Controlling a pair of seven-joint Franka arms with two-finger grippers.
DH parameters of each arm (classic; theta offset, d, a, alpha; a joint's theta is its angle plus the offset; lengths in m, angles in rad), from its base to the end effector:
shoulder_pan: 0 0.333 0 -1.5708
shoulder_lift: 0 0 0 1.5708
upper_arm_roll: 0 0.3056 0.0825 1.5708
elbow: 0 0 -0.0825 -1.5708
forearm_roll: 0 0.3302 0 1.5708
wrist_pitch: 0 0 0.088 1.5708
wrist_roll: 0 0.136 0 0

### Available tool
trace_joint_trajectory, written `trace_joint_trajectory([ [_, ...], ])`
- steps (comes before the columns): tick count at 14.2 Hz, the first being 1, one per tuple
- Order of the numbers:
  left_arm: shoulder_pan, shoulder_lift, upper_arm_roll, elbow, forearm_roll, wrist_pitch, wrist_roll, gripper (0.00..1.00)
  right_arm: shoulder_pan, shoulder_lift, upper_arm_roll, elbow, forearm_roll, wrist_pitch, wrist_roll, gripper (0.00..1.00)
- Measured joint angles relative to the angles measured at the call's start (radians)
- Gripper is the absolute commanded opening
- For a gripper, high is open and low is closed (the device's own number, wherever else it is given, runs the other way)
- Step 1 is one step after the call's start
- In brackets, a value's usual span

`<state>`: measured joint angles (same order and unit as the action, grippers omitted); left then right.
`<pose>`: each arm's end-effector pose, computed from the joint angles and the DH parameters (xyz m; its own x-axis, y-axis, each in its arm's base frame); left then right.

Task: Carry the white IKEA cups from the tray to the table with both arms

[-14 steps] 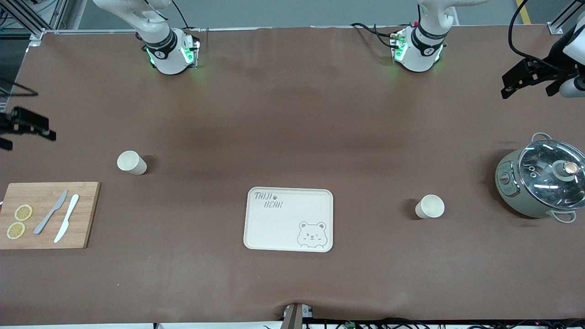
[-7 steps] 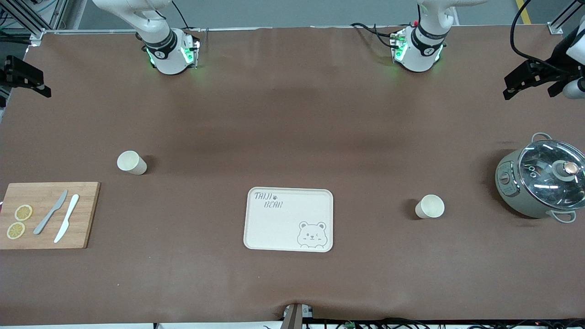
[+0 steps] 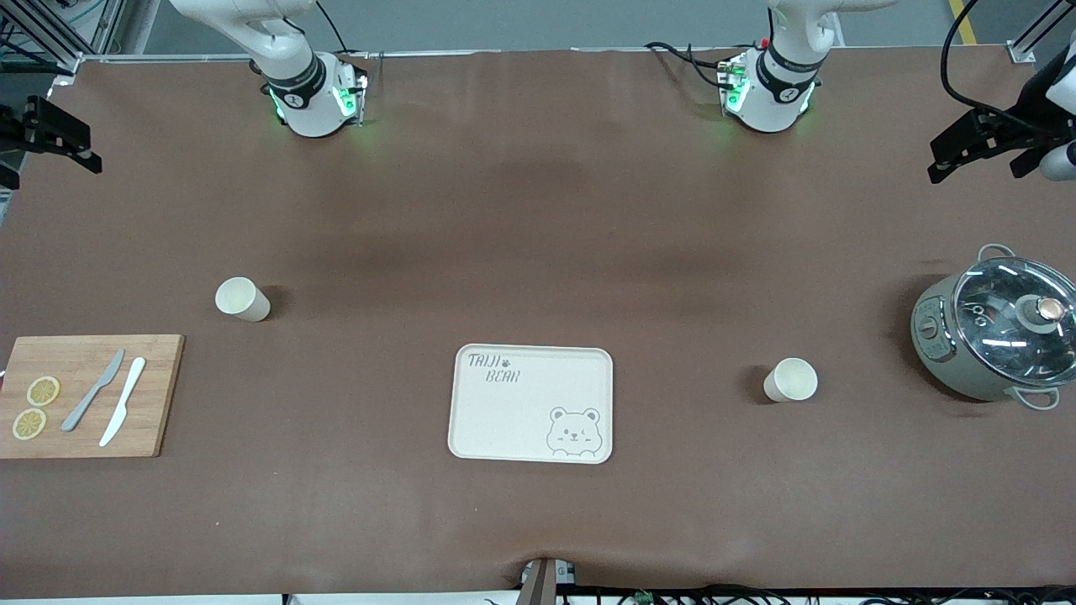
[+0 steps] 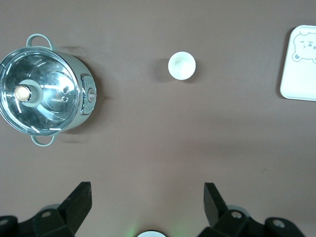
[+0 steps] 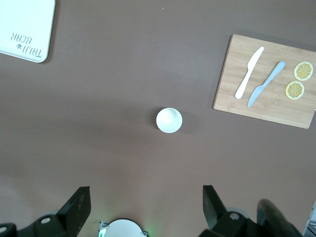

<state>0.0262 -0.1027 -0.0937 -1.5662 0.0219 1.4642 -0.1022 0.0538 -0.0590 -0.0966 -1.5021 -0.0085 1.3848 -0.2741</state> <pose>0.4574 -0.0303 0.6267 0.9993 0.0375 0.0035 0.0376 -0.9988 -0.0312 0.4608 -0.0226 0.6258 0.9719 0.2283 -0.0571 0.2279 -0.9736 -0.0132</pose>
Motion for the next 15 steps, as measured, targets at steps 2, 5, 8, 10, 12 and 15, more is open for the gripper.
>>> trace_joint_trajectory([
  [2,0.0,-0.003,-0.002,0.0,0.0,-0.01,0.0,1.0,0.011,-0.015,0.005,-0.04,0.0,0.033,0.0,1.0],
  [5,0.001,-0.006,0.0,0.001,0.0,-0.015,0.0,1.0,0.022,-0.034,0.008,-0.069,0.0,0.045,0.011,1.0],
  [8,0.0,-0.006,-0.001,0.007,0.0,-0.015,0.0,1.0,0.022,-0.037,0.007,-0.07,-0.001,0.06,0.016,1.0],
  [10,0.0,-0.006,0.0,0.021,0.0,-0.015,0.0,1.0,0.021,-0.038,0.006,-0.069,-0.006,0.066,0.019,1.0],
  [12,0.001,-0.006,0.0,0.034,0.0,-0.015,0.0,1.0,0.02,-0.038,0.002,-0.069,-0.009,0.067,0.021,1.0],
  [15,0.0,-0.006,-0.001,0.042,0.0,-0.015,0.0,1.0,0.02,-0.038,0.0,-0.069,-0.009,0.07,0.021,1.0],
])
